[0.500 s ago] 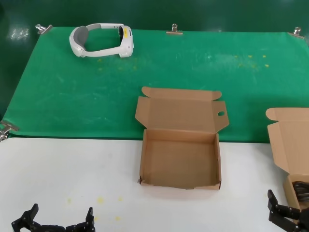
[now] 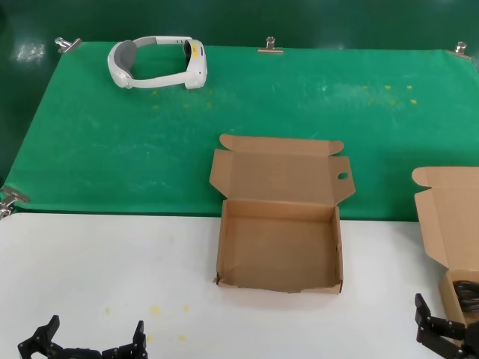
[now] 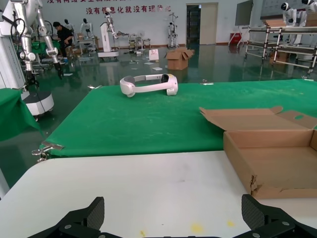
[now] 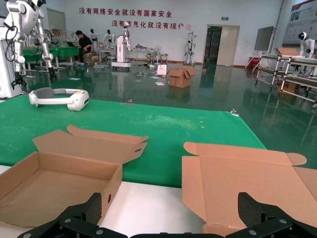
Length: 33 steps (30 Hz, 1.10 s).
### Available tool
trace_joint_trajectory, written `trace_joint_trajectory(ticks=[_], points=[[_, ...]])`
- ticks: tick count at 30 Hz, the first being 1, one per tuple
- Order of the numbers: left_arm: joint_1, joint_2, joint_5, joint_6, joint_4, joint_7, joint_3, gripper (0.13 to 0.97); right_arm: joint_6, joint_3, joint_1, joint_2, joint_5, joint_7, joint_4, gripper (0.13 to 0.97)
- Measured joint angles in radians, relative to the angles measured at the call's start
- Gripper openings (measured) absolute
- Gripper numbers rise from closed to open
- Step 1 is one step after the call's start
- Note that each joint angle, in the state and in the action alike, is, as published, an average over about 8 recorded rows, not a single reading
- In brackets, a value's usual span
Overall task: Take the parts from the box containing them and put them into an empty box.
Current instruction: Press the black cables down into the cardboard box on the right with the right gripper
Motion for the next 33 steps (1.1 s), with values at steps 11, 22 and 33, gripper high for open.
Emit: trace_joint_trajectory(ticks=[11,22,33], points=[[0.000,0.000,0.000,0.000,0.000,0.000,0.000,0.966,0.039,-0.028,0.001,0.038,0.012,-0.005,0.000,0.966],[0.000,0.000,0.000,0.000,0.000,0.000,0.000,0.966,0.214,-0.169,0.003,0.259,0.209,-0.148,0.007,0.966],[0.000,0.000,0.000,0.000,0.000,0.000,0.000,0.966,0.383,-0.394,0.078,0.615,0.573,-0.411,-0.002,0.966]])
